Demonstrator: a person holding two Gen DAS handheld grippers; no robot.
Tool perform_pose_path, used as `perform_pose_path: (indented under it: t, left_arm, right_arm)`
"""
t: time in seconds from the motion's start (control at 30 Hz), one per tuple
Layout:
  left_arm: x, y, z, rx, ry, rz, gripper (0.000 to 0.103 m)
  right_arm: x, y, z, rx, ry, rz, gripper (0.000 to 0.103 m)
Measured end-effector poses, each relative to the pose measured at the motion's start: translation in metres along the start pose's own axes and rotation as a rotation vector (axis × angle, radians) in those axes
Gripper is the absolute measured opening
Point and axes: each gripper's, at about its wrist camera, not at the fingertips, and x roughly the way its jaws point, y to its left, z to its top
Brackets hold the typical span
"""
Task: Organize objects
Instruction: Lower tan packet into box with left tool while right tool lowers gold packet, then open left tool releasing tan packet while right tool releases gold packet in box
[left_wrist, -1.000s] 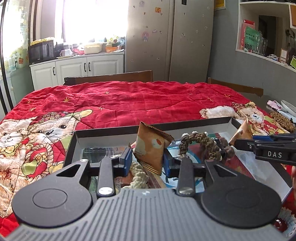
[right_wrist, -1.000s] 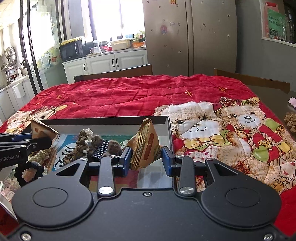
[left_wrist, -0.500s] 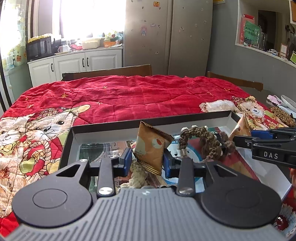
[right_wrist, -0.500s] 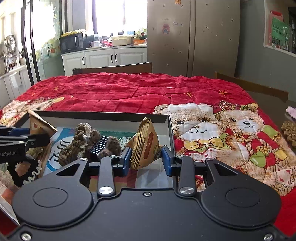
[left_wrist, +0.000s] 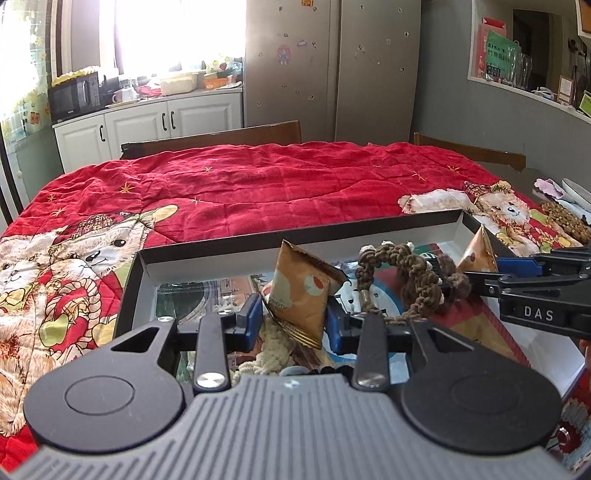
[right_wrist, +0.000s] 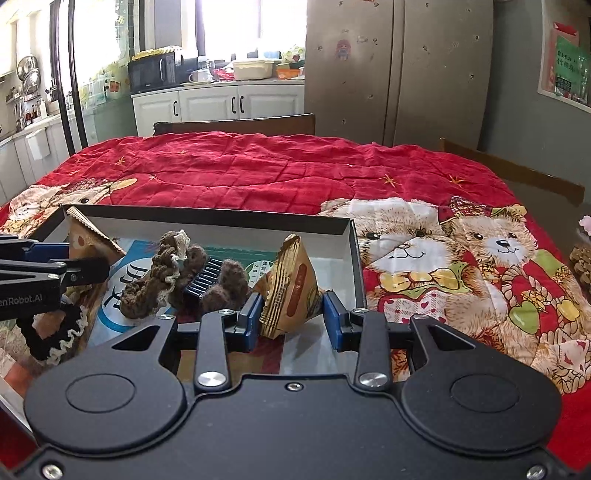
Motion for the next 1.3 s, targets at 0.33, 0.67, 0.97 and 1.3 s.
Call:
perform_pose_path:
  t: [0.33,0.67,0.97,1.3]
  left_arm:
    - [0.000,-0.002,0.000,0.012,0.005,0.000,0.045]
    - [0.000,-0.002,0.000,0.011,0.004,0.000,0.045]
    - [-0.001,-0.001,0.000,0.006,-0.004,0.000,0.059]
    - [-0.005,-0.001,0.001,0.010,-0.026,0.004,0.067]
  right_arm:
    - [0.000,-0.001,0.000,0.005,0.000,0.001,0.033]
    - [-0.002,-0.004,0.000,0.017,-0.006,0.002,0.038]
    - [-0.005,-0.006,0.001,0.033,-0.020,0.011,0.039]
    - [-0.010,-0.010,0.002,0.052,-0.046,0.004,0.049]
